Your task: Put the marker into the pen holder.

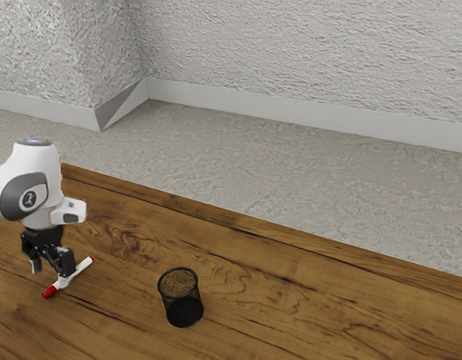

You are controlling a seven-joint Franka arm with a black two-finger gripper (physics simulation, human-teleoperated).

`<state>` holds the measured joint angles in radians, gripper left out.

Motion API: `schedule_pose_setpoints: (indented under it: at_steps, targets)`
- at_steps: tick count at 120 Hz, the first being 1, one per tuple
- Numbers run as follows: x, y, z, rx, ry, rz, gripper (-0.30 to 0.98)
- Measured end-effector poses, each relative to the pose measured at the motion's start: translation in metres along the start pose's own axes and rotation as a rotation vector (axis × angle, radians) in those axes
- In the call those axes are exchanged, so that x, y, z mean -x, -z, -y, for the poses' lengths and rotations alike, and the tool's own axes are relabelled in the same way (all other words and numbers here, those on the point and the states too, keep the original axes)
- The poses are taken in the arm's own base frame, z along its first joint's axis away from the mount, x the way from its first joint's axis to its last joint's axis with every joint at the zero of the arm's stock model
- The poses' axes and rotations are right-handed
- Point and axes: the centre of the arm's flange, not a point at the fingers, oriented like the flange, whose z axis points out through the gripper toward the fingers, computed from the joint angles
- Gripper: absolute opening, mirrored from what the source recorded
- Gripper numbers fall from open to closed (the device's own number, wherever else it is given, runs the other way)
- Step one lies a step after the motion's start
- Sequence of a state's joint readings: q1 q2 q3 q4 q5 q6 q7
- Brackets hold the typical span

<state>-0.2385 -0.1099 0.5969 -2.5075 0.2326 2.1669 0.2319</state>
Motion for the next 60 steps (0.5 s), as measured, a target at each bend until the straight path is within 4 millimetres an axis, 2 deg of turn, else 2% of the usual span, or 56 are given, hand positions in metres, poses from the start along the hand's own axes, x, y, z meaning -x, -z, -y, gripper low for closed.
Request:
schedule_pose_setpoints:
  at_steps: [8,21,60]
  targets:
    - [0.007,-0.014,0.017,-0.019,-0.005,-0.039,0.69]
    - [0.003,-0.026,0.03,-0.063,-0.036,-0.092,0.69]
    - [-0.012,-0.04,0.035,-0.074,-0.066,-0.176,0.67]
